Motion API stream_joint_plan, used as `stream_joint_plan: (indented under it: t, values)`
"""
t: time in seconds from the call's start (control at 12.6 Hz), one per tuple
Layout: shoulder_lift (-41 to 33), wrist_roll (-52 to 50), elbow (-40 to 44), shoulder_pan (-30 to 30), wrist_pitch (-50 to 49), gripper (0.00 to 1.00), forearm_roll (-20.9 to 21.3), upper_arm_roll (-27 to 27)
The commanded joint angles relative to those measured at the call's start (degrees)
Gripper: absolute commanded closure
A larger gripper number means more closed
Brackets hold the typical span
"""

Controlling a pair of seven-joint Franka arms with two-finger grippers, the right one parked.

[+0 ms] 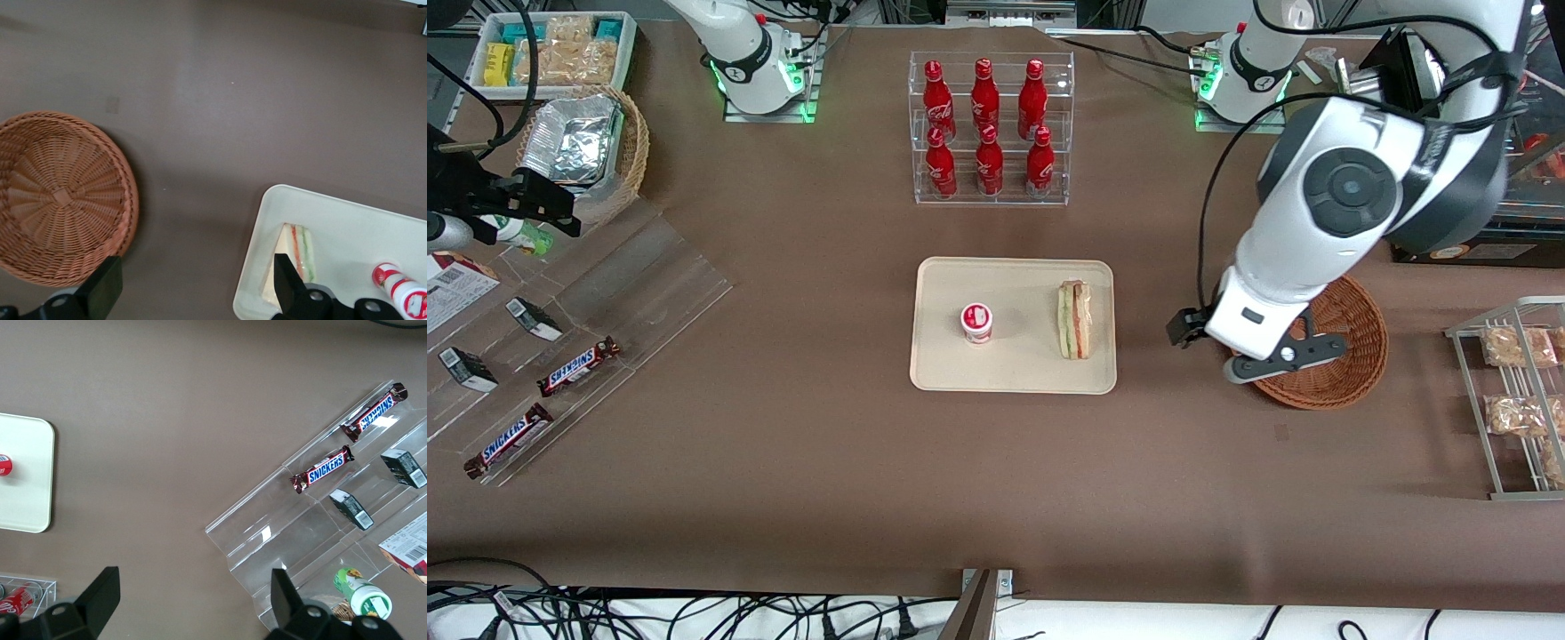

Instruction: Place sandwich from basket to tray

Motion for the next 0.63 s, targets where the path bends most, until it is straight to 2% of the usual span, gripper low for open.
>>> stream_joint_plan:
  t: [0.0, 0.24, 0.4, 0.56]
  values:
    - [-2.3, 5.3, -0.18, 2.96, -2.34, 0.0, -2.79, -0.31]
    - [-6.07, 12.23, -0.79, 4.03, -7.17, 0.0, -4.98, 0.82]
    - [-9.85, 19.34, -1.93, 4.03, -8.57, 0.0, -9.62, 5.38]
    - [-12.4, 26.2, -2.46, 3.77, -11.38, 0.0, -11.32, 8.99]
